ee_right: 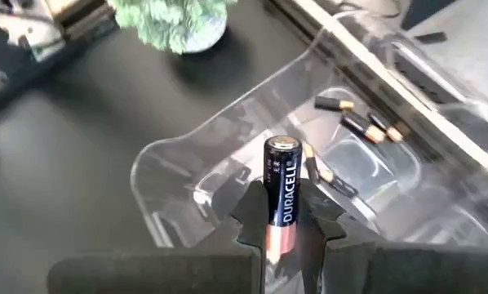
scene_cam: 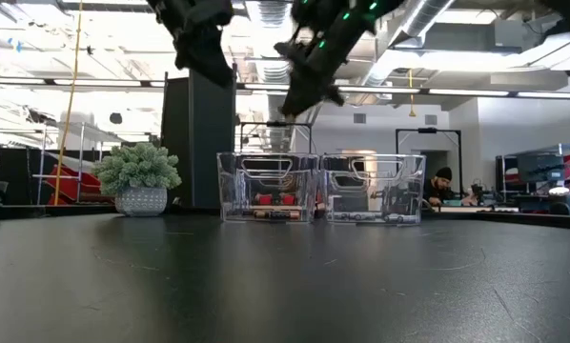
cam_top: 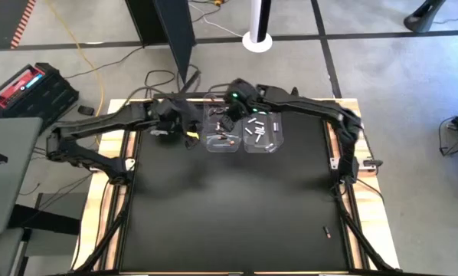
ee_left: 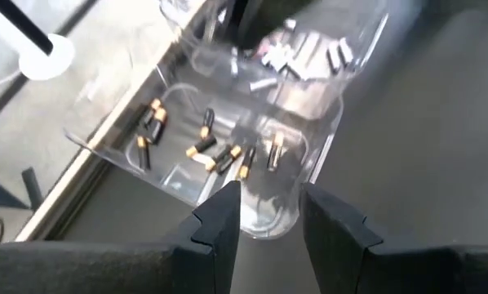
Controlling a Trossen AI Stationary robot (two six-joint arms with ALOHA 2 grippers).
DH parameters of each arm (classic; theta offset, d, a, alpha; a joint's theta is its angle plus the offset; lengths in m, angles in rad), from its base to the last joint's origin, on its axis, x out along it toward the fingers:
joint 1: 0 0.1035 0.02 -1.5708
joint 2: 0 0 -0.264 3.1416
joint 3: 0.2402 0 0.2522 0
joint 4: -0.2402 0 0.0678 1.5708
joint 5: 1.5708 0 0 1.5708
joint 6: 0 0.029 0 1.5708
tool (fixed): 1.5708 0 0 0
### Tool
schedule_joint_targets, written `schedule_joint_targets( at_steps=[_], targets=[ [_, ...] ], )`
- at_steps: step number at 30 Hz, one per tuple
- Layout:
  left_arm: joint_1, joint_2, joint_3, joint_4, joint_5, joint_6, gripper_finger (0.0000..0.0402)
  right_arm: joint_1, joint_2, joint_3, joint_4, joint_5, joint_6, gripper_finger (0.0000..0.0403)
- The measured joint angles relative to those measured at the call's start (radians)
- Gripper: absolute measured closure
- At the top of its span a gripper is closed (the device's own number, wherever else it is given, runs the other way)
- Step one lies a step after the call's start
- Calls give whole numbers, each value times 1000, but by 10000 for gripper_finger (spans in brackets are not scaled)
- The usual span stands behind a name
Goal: Sort batteries
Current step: Put the black battery into the left transparent bin
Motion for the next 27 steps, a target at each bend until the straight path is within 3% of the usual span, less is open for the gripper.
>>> schedule_joint_targets(
  at_steps=[6,16,27],
  targets=[
    [0,-57,0,15,0,-9,281,-38,198,158,-40,-35,-127,355],
    [0,-66,0,-53,-28,-74,281,-54,498,423,-292,-36,-300,355],
    [-16,-88,0,-78,-50,-111,281,-58,613,541,-379,-31,-324,355]
  ],
)
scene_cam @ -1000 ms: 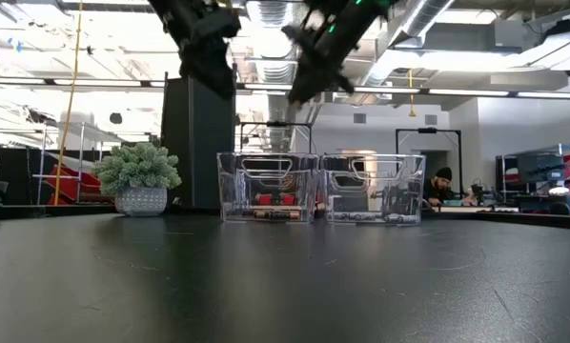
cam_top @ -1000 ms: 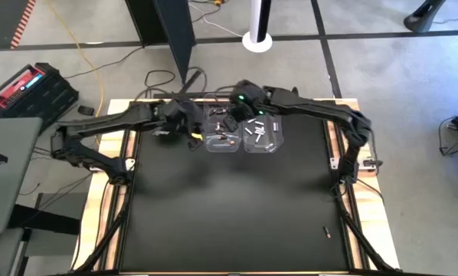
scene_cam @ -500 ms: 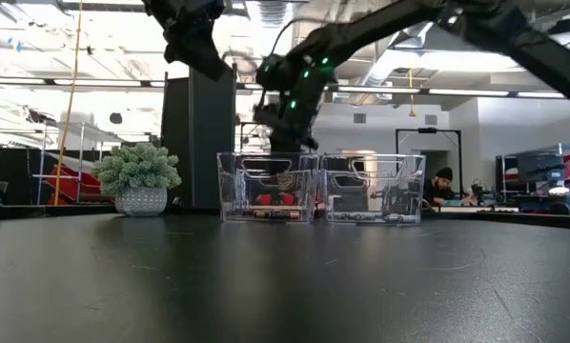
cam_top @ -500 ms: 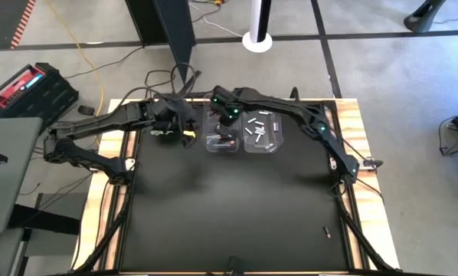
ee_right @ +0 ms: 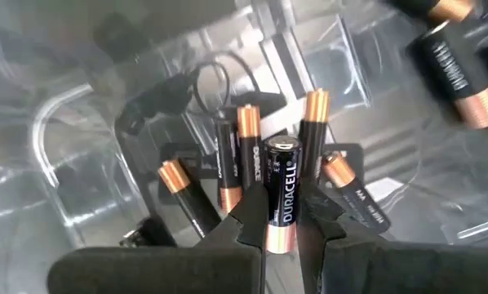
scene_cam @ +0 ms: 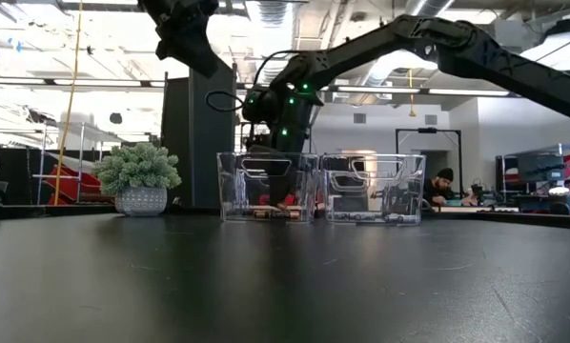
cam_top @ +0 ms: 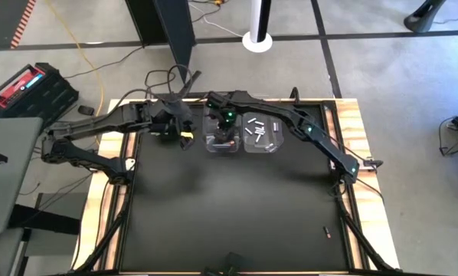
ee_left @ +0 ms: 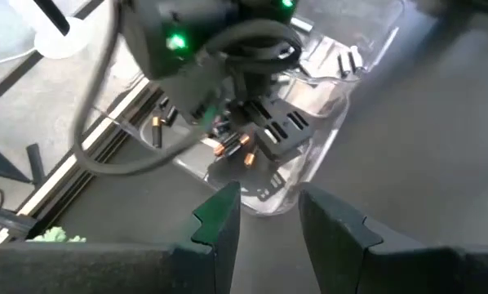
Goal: Sort batteries
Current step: Put the black battery into the left transparent bin, then put the small black battery into the left transparent bin
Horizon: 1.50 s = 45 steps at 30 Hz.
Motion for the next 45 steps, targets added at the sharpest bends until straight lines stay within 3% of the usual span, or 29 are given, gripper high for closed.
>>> schedule_joint_targets(
  at_steps=[17,28,41,45],
  targets=[
    [-67,0,0,-20,-27,-46,281,1,-1,0,-16,2,11,308],
    [-96,0,0,-42,-32,-57,281,-1,-8,0,-41,3,36,303],
    [-98,0,0,-40,-32,-18,281,-19,-224,0,-101,5,227,303],
    [-98,0,0,-40,-32,-1,281,4,-316,0,-168,61,267,303]
  ],
)
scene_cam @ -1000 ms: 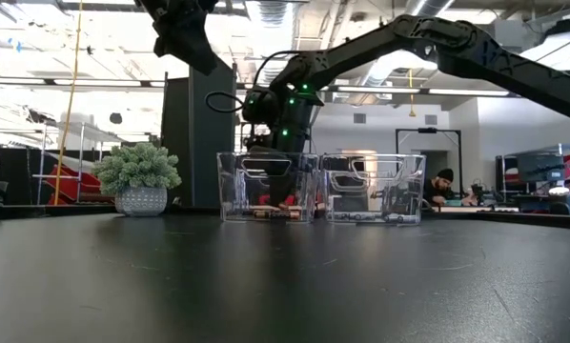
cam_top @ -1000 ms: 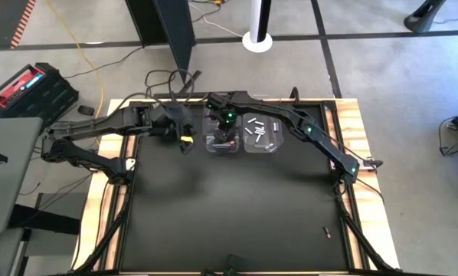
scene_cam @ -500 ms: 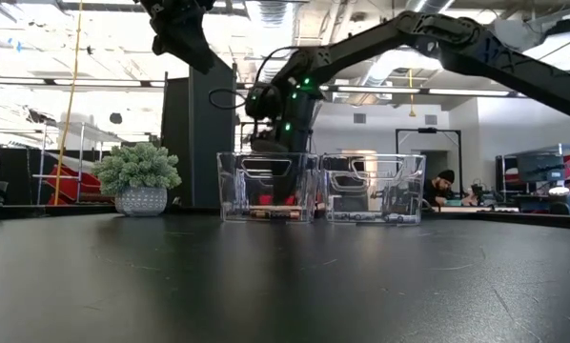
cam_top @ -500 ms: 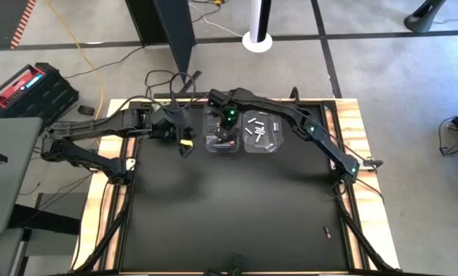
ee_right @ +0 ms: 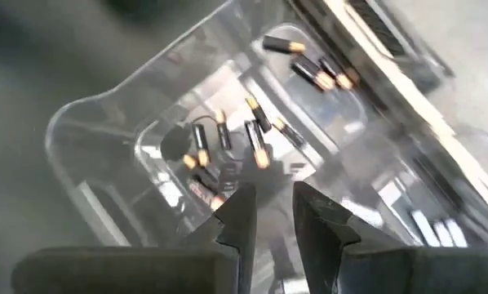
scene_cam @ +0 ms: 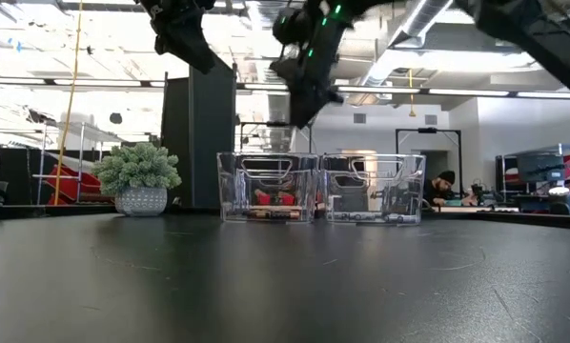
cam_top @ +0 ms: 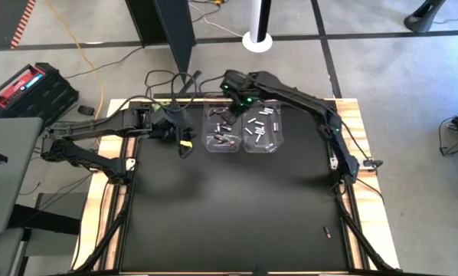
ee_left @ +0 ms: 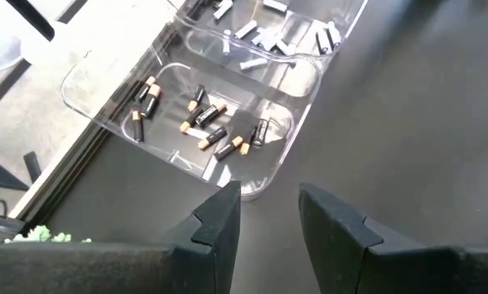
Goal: Sort batteries
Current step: Put the small black battery into the left transparent bin
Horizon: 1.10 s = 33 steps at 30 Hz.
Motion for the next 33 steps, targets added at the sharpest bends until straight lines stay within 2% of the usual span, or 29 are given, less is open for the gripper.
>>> schedule_joint_targets(
  at_steps=[5,9,15,20,25,29,33],
  targets=[
    [0,0,0,0,0,49,281,63,-97,-7,-158,173,186,303],
    [0,0,0,0,5,76,281,143,-176,-87,-244,273,328,303],
    [0,0,0,2,11,96,281,289,-314,-362,-246,273,571,303],
    [0,0,0,3,10,96,281,446,-458,-656,-187,273,865,303],
    [0,1,0,15,10,95,281,651,-593,-898,-72,266,1193,303],
    [0,1,0,52,10,64,281,826,-656,-1032,-36,230,1459,303],
    [0,1,0,74,10,23,281,986,-670,-1100,-38,156,1653,303]
  ],
)
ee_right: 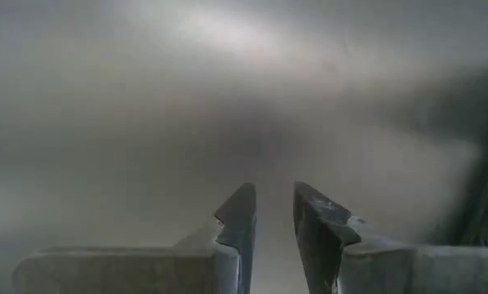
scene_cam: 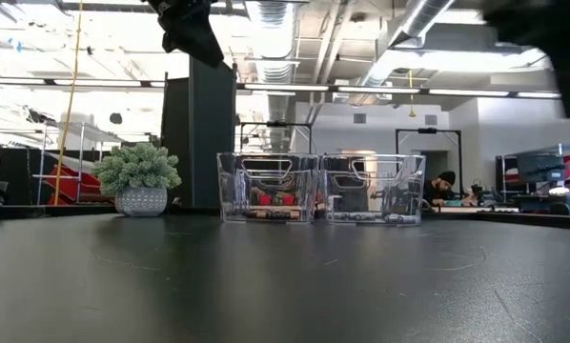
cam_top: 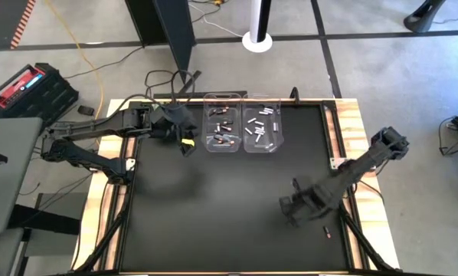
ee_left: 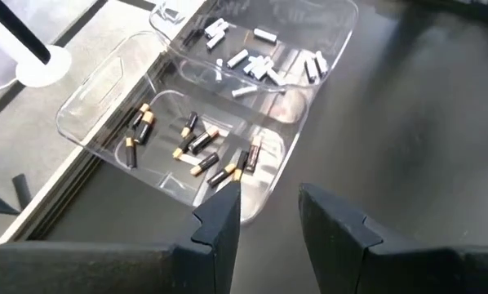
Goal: Sort batteries
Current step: Put the small black battery into the left transparent bin
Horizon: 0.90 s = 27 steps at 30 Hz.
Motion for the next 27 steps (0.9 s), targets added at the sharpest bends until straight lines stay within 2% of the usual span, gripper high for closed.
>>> schedule_joint_targets(
  at_steps=[5,9,14,19,21,27],
  targets=[
    [0,0,0,18,0,-53,281,139,1,-52,30,-93,127,303],
    [0,0,0,17,0,-84,281,206,1,-84,47,-185,141,300],
    [0,0,0,17,0,-88,281,262,1,-160,127,-292,127,300],
    [0,0,0,17,-1,-108,281,312,1,-230,263,-316,124,300],
    [0,0,0,17,-1,-109,281,321,1,-262,307,-358,124,300],
    [0,0,0,17,-1,-112,281,338,2,-337,370,-422,132,300]
  ],
)
